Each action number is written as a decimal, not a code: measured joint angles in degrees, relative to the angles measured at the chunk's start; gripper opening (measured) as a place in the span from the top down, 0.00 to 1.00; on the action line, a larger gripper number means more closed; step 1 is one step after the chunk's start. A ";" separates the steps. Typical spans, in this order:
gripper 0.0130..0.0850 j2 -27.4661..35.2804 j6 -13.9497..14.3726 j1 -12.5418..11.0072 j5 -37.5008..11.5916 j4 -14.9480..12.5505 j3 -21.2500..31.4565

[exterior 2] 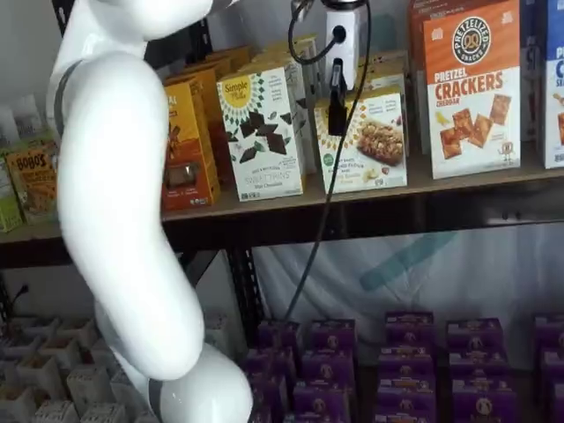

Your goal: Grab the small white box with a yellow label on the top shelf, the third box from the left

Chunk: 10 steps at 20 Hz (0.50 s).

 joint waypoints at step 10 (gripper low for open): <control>0.00 2.68 1.34 2.23 3.70 -5.80 -2.56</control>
